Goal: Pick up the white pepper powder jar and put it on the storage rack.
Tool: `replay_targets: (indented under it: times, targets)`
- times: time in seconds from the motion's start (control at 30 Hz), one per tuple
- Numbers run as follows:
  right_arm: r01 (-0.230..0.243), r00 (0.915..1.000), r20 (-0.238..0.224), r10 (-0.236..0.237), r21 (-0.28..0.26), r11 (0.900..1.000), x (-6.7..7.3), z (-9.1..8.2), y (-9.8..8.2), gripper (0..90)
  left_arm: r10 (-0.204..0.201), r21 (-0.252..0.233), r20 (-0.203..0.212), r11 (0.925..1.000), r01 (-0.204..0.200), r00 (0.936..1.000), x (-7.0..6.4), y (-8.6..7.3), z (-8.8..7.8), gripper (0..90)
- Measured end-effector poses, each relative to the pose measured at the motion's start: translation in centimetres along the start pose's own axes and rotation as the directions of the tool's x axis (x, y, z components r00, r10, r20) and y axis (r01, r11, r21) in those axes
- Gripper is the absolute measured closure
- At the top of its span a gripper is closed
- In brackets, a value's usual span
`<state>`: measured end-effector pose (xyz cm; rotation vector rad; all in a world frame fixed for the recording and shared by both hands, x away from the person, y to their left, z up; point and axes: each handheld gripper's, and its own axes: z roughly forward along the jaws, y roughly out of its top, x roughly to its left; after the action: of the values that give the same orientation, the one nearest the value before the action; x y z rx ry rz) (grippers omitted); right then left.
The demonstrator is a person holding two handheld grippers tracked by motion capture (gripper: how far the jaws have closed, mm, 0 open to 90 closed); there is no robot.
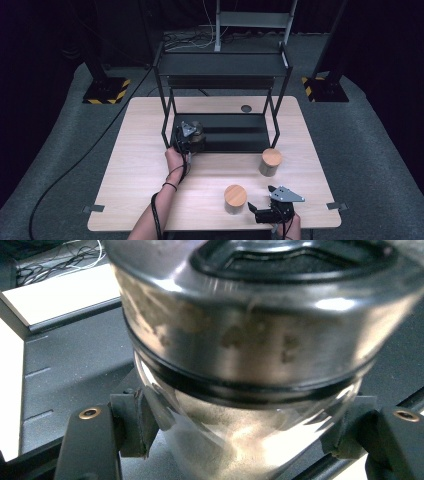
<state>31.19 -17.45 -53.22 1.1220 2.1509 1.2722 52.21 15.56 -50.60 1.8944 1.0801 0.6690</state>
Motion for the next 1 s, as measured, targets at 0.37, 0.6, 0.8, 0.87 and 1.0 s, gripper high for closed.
replay_targets:
  times: [0.37, 0.6, 0.8, 0.87, 1.0]
  targets:
    - [0.000, 1.0000, 0.001, 0.000, -0.001, 1.000, 0.01, 0.00, 0.00, 0.0, -0.006, 0.001, -0.021, 1.0000, 0.006, 0.9998, -0.33, 0.25, 0.38, 29.9]
    - [0.001, 1.0000, 0.000, -0.001, 0.000, 1.000, 0.01, -0.01, 0.00, 0.0, -0.012, -0.002, -0.032, 0.9999, 0.011, 0.9994, -0.53, 0.23, 0.39, 29.9]
    - [0.002, 1.0000, 0.000, -0.002, -0.001, 1.000, 0.01, -0.02, -0.01, 0.0, -0.017, -0.008, -0.032, 0.9998, 0.017, 0.9993, -0.49, 0.12, 0.37, 29.8]
    - [0.002, 1.0000, 0.000, -0.002, -0.001, 1.000, 0.01, -0.01, -0.01, 0.0, -0.016, -0.008, -0.032, 0.9998, 0.016, 0.9994, -0.49, 0.13, 0.38, 29.8]
    - [0.002, 1.0000, 0.001, -0.002, -0.002, 1.000, 0.01, -0.01, -0.01, 0.0, -0.016, -0.009, -0.031, 0.9998, 0.016, 0.9994, -0.48, 0.10, 0.36, 29.7]
